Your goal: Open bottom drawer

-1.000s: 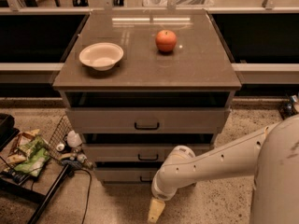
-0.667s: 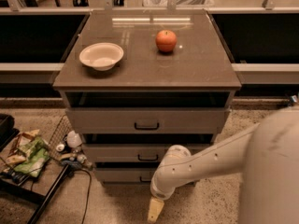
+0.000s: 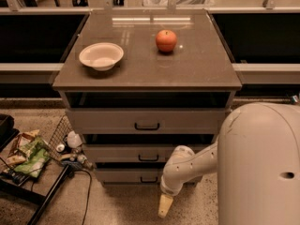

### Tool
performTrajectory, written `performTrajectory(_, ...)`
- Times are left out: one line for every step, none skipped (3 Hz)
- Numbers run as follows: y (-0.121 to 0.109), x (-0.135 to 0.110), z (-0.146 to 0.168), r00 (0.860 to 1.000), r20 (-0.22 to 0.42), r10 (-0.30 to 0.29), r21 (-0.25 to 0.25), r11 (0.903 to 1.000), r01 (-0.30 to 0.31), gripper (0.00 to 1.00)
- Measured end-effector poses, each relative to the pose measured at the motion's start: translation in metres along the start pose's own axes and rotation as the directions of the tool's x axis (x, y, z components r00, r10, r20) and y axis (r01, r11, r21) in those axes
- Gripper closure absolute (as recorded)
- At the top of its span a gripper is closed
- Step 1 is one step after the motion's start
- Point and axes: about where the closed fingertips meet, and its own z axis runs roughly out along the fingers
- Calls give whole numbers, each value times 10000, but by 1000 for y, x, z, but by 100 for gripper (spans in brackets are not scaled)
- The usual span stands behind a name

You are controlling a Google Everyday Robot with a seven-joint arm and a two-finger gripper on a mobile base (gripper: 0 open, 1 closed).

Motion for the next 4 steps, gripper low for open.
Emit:
performTrajectory(-28,30,18,9999,-106,115,145,9998,-113,0)
performTrajectory(-62,53,45,9983,-518,-256,248,9993,269,0)
performTrajectory(-78,62,74,9870,-1401,-782,-41,9969,784,0)
performTrajectory(-79,61,79,9849,-1509,-849,-101,9964,843,0)
